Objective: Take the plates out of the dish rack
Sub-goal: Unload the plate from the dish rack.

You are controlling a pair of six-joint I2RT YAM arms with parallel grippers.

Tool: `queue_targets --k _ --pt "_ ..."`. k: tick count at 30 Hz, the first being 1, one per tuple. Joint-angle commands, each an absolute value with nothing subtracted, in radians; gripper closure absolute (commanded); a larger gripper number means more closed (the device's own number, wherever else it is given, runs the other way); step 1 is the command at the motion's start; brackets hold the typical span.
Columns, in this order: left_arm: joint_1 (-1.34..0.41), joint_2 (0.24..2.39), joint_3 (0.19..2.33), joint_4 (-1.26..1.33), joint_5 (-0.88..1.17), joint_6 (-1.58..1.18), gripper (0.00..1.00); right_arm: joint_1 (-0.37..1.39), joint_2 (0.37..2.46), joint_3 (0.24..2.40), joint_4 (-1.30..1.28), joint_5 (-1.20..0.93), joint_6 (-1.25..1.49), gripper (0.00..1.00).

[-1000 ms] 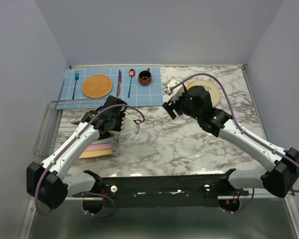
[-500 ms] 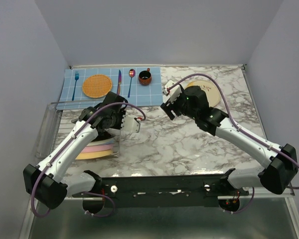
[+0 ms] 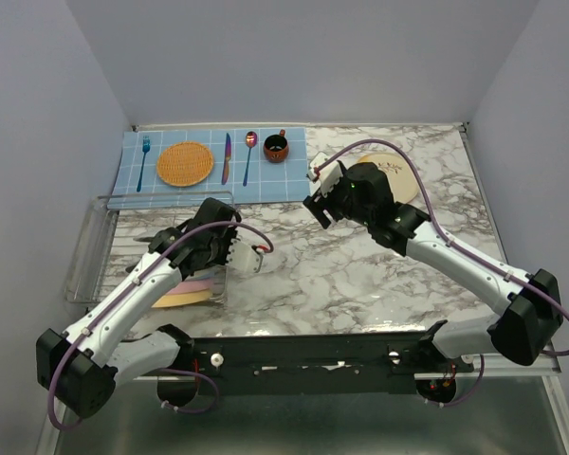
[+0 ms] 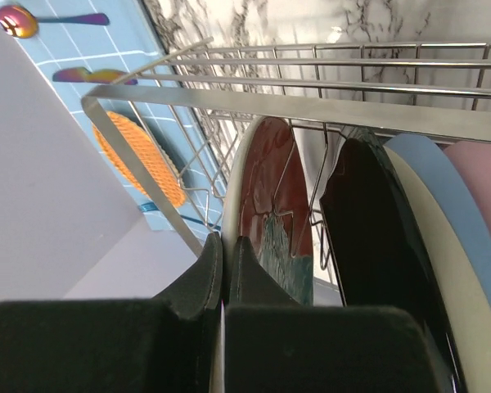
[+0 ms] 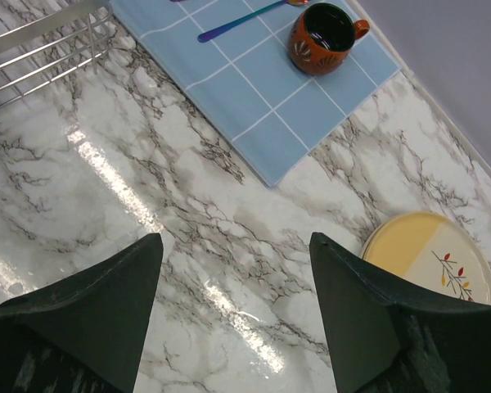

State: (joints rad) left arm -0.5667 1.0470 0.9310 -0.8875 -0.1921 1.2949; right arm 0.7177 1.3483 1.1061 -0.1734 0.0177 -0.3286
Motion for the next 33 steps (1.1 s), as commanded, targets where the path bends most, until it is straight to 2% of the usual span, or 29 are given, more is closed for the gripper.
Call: queue_targets --k 1,7,12,18,33 --pt "-0.572 1.015 0.868 -0.946 -0.233 1.285 1.00 0.712 1.347 1.123 -0.176 0.005 -0.313 0.19" --pt "-0.572 1.031 0.853 -0.931 -0.247 1.281 0.99 0.712 1.356 1.134 -0.178 0.006 -0.307 0.19" --pt "-0.572 1.043 0.847 -0.950 -0.259 1.276 0.82 0.712 1.355 1.126 -0.176 0.005 -0.307 0.19" --pt "-0.572 1.025 0.830 -0.959 -0.265 1.279 0.75 0.712 1.351 1.117 -0.169 0.005 -0.305 0.19" --pt "-0.568 0.980 0.792 -0.969 -0.370 1.338 0.73 0.712 1.351 1.118 -0.169 -0.032 -0.304 0.19"
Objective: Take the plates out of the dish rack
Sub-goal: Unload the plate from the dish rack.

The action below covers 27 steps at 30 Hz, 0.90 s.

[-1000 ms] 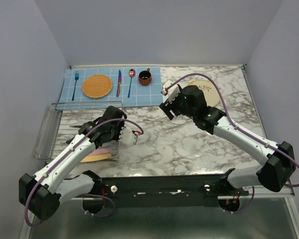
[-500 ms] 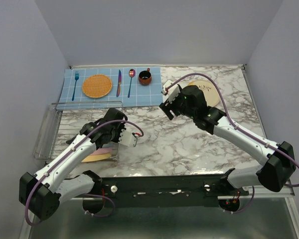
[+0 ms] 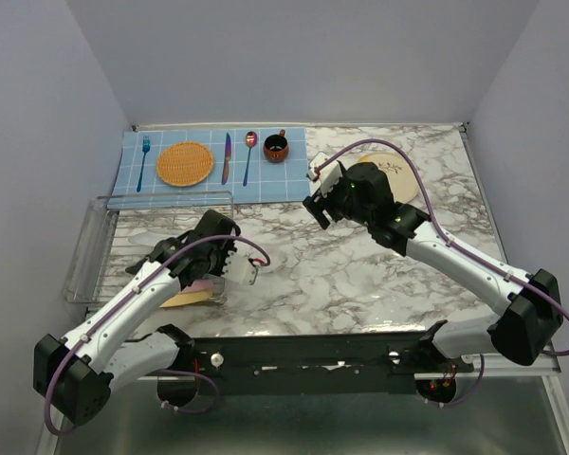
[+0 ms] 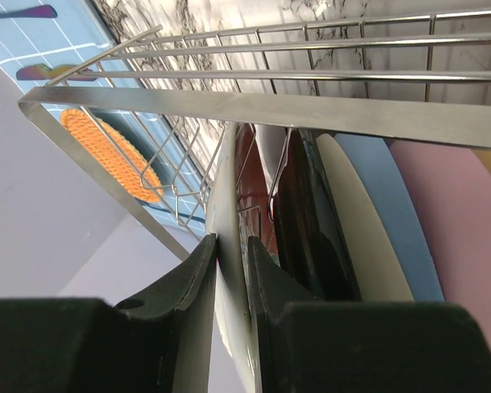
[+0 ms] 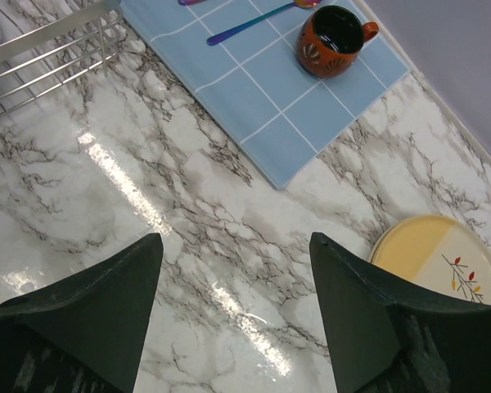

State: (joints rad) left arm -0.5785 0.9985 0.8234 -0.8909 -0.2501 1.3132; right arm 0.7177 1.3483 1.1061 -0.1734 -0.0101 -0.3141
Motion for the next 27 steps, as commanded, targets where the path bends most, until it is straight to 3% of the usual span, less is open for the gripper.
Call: queue_targets --k 1,27 --pt "-0.566 0.979 0.782 -0.966 -0.382 1.342 0.73 0.712 1.351 1.117 -0.167 -0.031 -0.304 0.19" --pt "-0.543 1.054 0.847 -1.078 -0.466 1.358 0.65 0.712 1.341 1.097 -0.156 -0.044 -0.296 0.19"
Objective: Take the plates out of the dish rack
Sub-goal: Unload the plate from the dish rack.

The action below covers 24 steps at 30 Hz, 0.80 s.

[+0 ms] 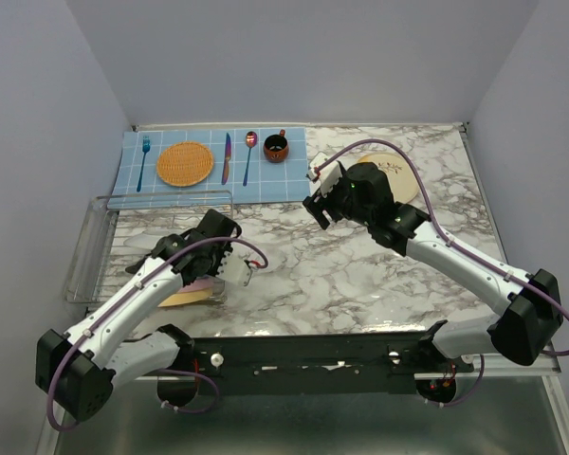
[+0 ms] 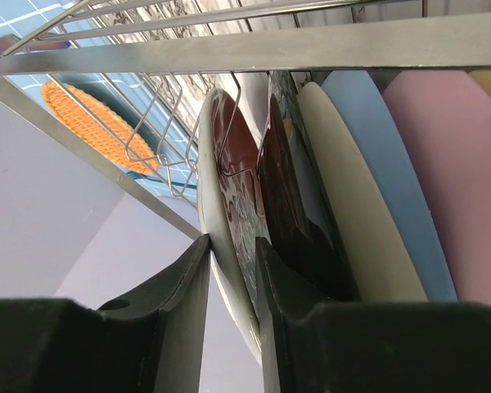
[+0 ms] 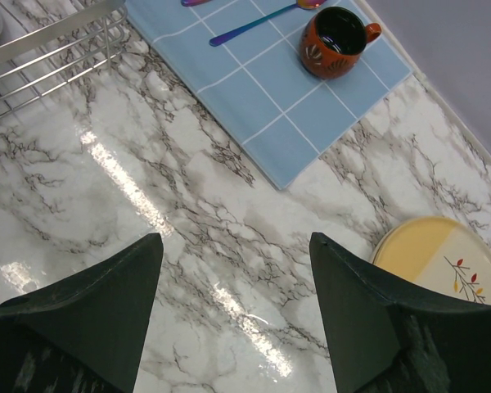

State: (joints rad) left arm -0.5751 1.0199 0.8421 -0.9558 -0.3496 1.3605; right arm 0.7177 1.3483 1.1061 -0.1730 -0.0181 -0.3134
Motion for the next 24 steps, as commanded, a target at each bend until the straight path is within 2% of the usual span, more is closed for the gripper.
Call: queue_targets --k 1,24 --pt "-0.543 1.058 0.853 -1.074 -0.469 1.358 0.65 0.712 1.339 1.095 -0.156 -0.044 -0.298 0.19" --pt "-0.520 1.209 0.934 -1.115 -0.494 1.356 0.62 0.712 1.328 1.083 -0.156 -0.057 -0.290 0.19"
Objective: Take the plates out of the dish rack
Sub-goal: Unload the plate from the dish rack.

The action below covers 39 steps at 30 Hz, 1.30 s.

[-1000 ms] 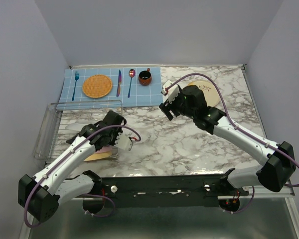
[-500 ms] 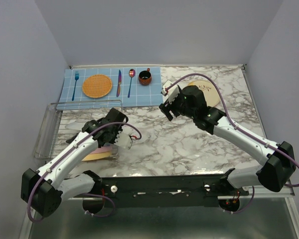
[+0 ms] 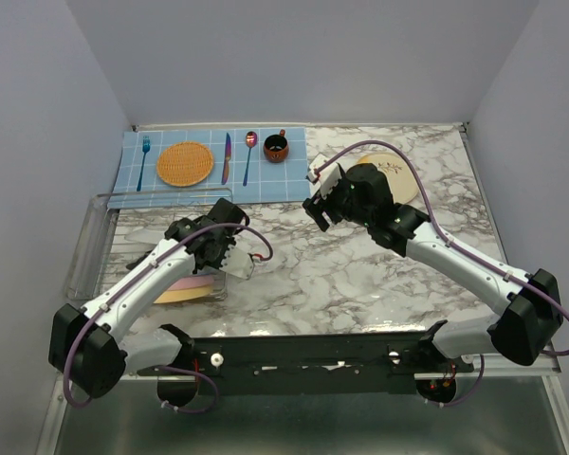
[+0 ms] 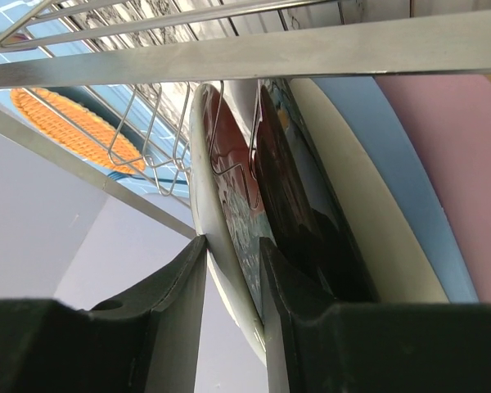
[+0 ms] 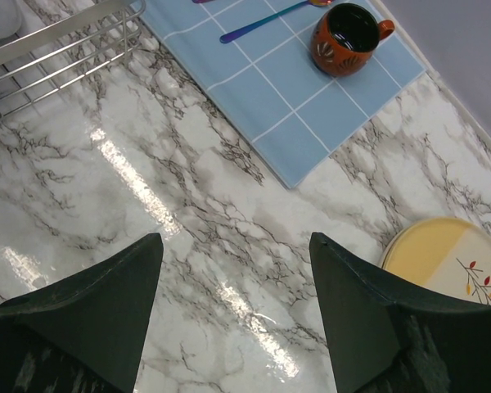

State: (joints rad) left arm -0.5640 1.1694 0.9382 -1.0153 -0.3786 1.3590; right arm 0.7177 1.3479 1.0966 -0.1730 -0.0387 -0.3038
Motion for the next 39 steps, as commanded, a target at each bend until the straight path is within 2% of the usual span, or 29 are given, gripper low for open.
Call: queue_targets --k 1,6,9,12,13,16,21,31,39 --pt "-0.520 1.210 0.936 -1.124 -0.498 1.348 0.62 0.712 1.328 1.083 -0.155 -0.057 -0.290 0.19" --pt "-0.520 1.227 0.937 -1.140 -0.508 1.335 0.62 0.710 1.328 1.086 -0.155 -0.060 -0.291 0.19" --pt "-0.520 1.242 0.934 -1.150 -0.523 1.321 0.66 0.712 1.328 1.085 -0.155 -0.061 -0.291 0.19" --pt "-0.520 1.259 0.936 -1.155 -0.523 1.304 0.73 0.712 1.328 1.085 -0.156 -0.061 -0.291 0.19" --pt "-0.520 1.262 0.936 -1.158 -0.525 1.301 0.79 0.712 1.327 1.085 -0.155 -0.061 -0.291 0.19" --pt "-0.520 1.267 0.937 -1.161 -0.528 1.296 0.89 0.712 1.328 1.083 -0.156 -0.063 -0.291 0.19" --pt "-0.520 1.262 0.936 -1.158 -0.534 1.292 1.00 0.712 1.331 1.085 -0.156 -0.064 -0.291 0.19" --pt "-0.520 1.215 0.965 -1.102 -0.580 1.301 1.00 0.712 1.341 1.085 -0.158 -0.069 -0.291 0.19" --pt "-0.522 1.102 0.985 -1.040 -0.519 1.347 1.00 0.712 1.353 1.088 -0.158 -0.063 -0.293 0.19"
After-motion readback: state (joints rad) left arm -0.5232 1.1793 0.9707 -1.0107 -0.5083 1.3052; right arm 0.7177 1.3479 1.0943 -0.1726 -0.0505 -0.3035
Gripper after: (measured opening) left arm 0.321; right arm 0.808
